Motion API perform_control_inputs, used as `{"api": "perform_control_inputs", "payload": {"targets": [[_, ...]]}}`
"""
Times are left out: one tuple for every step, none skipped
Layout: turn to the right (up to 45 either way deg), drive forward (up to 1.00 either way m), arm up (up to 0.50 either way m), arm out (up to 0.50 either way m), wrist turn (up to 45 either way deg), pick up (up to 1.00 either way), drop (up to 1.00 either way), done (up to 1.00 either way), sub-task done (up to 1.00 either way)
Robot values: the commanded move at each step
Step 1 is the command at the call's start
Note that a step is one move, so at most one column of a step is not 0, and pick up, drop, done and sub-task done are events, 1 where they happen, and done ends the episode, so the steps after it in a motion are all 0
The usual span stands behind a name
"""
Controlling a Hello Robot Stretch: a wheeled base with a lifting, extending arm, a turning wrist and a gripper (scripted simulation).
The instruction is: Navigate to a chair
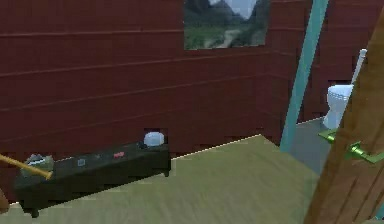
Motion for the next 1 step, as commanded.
{"api": "perform_control_inputs", "payload": {"targets": [[0.0, 0.95, 0.0, 0.0, 0.0, 0.0, 0.0, 0.0, 0.0]]}}
